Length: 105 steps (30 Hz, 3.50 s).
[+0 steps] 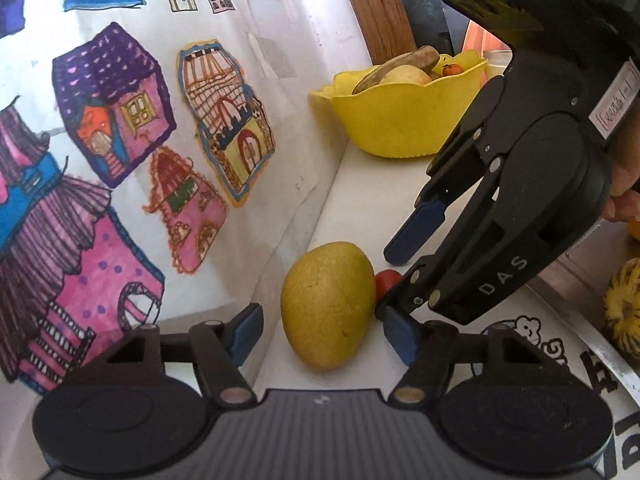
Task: Organize fruits
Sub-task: 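Close the left tool on the pear while the right tool closes on the cherry tomato, then lower the pear onto the tray with the left tool while the right tool releases the tomato there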
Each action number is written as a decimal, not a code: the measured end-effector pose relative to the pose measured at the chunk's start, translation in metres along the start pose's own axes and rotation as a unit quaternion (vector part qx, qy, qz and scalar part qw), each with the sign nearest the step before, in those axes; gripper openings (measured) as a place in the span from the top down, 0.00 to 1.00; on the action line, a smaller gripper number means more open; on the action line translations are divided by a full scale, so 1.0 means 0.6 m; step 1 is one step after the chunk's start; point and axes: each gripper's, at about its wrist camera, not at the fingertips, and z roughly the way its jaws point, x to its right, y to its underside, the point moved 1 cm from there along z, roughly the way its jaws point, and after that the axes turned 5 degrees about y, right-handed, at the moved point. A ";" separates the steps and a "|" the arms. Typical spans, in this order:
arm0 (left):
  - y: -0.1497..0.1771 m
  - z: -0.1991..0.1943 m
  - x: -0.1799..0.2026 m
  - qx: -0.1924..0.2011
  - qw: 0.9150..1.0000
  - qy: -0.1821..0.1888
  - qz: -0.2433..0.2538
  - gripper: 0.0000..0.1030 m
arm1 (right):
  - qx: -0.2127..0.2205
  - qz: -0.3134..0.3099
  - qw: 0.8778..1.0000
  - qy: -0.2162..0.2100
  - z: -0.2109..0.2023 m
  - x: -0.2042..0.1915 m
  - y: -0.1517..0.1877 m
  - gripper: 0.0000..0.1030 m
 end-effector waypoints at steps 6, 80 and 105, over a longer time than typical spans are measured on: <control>-0.012 0.012 -0.001 -0.004 1.000 0.010 -0.006 0.44 | 0.010 0.003 1.000 -0.008 -0.004 0.002 0.001 0.74; -0.027 -0.070 0.073 -0.001 0.986 0.119 -0.119 0.48 | 0.028 0.109 0.989 0.099 -0.269 -0.074 0.191 0.76; -0.060 -0.072 0.130 0.020 0.984 0.151 -0.093 0.49 | 0.038 0.149 0.980 0.124 -0.295 -0.089 0.227 0.68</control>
